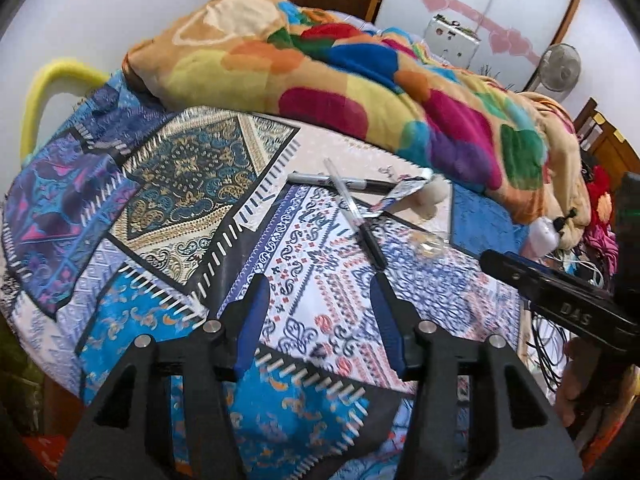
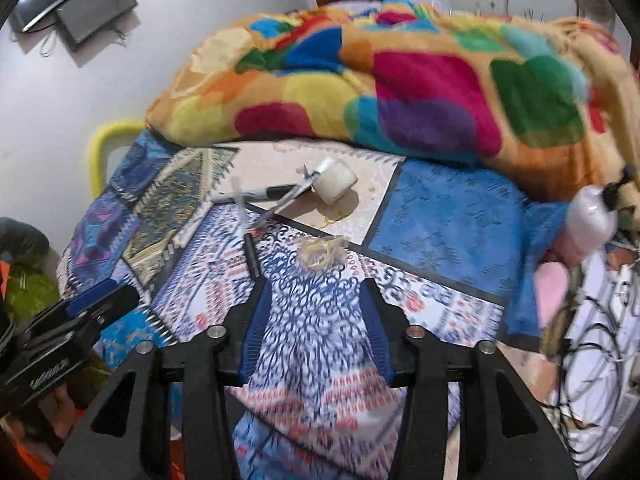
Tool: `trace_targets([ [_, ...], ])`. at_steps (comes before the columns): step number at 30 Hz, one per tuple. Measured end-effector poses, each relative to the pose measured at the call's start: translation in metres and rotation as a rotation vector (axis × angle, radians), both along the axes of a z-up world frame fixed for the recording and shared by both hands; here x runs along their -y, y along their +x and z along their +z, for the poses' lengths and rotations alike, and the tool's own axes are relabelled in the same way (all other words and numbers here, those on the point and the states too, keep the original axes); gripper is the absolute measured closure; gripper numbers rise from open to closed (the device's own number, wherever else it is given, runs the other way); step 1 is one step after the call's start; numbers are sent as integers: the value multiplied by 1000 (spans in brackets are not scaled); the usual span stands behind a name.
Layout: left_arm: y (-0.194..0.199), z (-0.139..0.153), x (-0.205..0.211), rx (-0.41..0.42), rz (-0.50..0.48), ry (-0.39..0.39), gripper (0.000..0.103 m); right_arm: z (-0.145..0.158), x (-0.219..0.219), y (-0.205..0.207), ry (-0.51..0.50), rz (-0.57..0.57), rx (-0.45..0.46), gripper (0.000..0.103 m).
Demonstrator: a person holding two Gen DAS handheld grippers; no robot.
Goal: Collect trash
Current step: 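Move both open tools back over the bed toward the remaining items, then grasp the clear pen with the left tool while the right tool grasps the small plastic bag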
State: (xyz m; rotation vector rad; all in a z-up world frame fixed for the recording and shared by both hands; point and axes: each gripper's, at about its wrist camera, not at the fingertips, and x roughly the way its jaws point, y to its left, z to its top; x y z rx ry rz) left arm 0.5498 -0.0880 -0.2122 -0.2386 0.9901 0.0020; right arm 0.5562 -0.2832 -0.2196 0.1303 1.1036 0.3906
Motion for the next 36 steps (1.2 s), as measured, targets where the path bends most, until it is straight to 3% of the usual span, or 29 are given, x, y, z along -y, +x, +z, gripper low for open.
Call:
trace_targets([
  [5,18,-18,-8,-7,14,-7,52,-27,-13,20,-17,-4,-17,58],
  [12,44,-35,-1,-15,-28,14,52,-38,-31,15,-149,47,85,58],
  [17,61,-46,13,-21,-51,-35,52,-40,-32,6,-214,89,153,70],
  [21,75,-54,28,-33,-62,-59,52,-38,-26,4,-201,98,152,77],
  [23,80,-58,36,-31,-64,-56,56,-38,-23,3,-191,84,147,77],
  [30,90,-65,51,-31,-7,27,86,-31,-9,-8,-168,51,139,77],
  [31,90,-64,53,-36,5,55,87,-30,-9,-9,-168,48,142,77],
  [36,78,-62,47,-58,24,52,88,-21,-11,-10,-123,45,127,77],
])
